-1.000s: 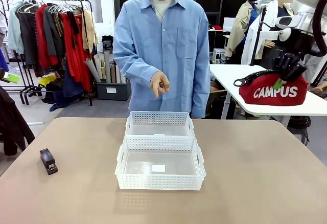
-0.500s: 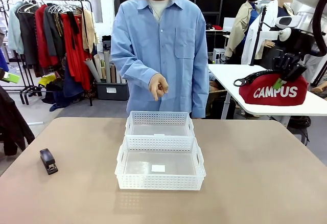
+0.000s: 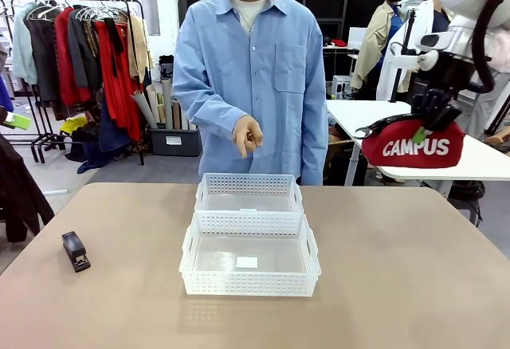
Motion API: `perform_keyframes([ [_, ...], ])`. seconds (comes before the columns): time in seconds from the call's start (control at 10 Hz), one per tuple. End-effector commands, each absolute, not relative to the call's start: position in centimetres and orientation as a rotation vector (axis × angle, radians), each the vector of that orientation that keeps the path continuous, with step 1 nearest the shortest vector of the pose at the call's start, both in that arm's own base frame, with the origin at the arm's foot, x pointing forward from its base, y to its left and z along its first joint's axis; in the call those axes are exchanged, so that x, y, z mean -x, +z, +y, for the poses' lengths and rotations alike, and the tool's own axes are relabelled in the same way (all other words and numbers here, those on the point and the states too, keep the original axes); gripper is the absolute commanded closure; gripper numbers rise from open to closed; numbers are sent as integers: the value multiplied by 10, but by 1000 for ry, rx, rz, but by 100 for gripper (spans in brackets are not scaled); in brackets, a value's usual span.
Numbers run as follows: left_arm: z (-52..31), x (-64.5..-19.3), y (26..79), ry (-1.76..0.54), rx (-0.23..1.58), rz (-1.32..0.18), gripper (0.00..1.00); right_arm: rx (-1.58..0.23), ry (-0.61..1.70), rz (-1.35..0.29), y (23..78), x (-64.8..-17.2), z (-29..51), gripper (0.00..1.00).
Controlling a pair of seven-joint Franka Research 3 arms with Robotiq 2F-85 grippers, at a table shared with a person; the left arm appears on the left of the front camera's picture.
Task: Distribute items into two baskets.
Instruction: Move the picked Pencil pouch towards the Organizing basket indicated by the person, stopping as directed.
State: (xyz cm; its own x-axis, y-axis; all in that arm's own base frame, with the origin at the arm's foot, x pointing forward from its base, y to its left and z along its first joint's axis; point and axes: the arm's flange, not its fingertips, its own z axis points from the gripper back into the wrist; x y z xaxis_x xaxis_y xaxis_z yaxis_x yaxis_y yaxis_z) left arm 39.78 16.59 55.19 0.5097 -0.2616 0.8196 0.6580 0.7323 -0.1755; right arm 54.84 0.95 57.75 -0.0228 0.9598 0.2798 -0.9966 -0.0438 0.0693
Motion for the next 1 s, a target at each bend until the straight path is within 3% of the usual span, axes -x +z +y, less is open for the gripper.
perform_keyframes([
  [0.0, 166, -397, 552, -588, 524, -889, 0, -269, 1526, -166, 581, -565, 30, 100],
  [0.9, 166, -397, 552, -588, 524, -889, 0, -228, 1429, -42, 547, -600, 104, 100],
])
